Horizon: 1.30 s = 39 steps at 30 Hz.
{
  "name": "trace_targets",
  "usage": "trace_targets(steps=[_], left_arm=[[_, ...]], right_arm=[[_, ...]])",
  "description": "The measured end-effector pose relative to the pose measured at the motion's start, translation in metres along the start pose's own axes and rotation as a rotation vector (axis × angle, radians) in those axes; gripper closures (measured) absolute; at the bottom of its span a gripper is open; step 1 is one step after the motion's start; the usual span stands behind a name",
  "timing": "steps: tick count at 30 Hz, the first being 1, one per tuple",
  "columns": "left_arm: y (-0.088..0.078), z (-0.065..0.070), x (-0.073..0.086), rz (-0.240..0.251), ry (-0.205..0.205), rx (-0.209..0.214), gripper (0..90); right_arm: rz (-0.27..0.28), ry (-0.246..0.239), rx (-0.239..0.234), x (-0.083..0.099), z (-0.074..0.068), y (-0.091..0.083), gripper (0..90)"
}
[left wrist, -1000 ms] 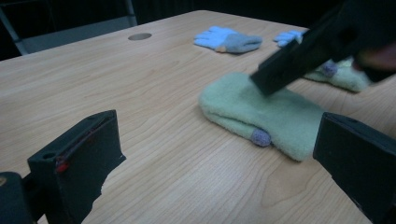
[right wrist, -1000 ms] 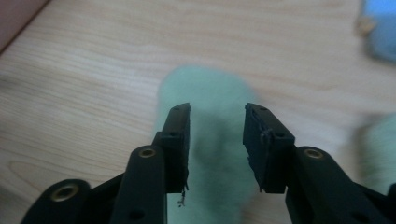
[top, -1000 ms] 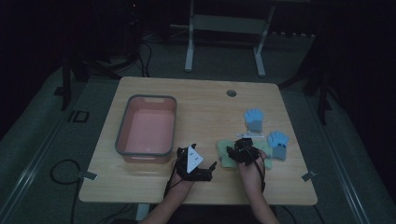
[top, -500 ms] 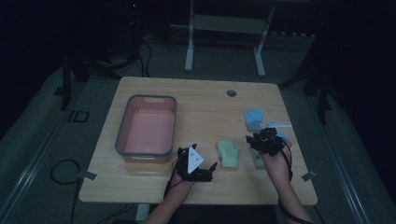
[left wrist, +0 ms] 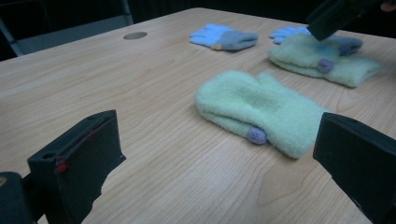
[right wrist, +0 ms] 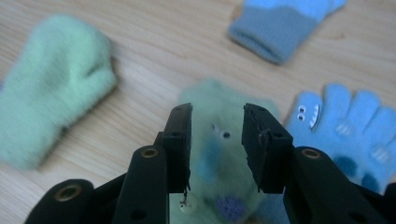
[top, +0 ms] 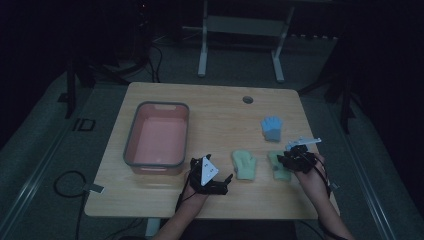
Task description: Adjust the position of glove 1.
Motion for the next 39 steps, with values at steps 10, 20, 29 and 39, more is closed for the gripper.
trace_targets(steps=[10,20,29,39], left_arm=[[0.0,0.001,0.0,-0.001,0.006,0.0,1.3],[0.0,0.001,0.0,0.0,0.01,-0.003,1.3],[0.0,0.0,0.0,0.004,0.002,-0.002,1.3],[-0.001,-0.001,0.0,0.006,-0.008,0.002,1.3]], right_arm=[[-0.011,-0.016,0.003,0.024,0.002,0.018,65.1],[-0.016,-0.001,0.017,0.024,-0.002,0.019,84.0],[0.028,0.047,0.042,-0.002,-0.006,-0.004,86.5],[0.122,0.008,0.041,-0.05,-0.029,-0.036,86.4]])
Point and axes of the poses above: each handheld gripper's, and its own axes: y roughly forward along the jaws, x roughly out of its underside, z roughly to its right, the point moved 10 cm from there along y, roughly forward along the jaws, and after that the axes turned 2 degrees about x, right-handed, at the moved point
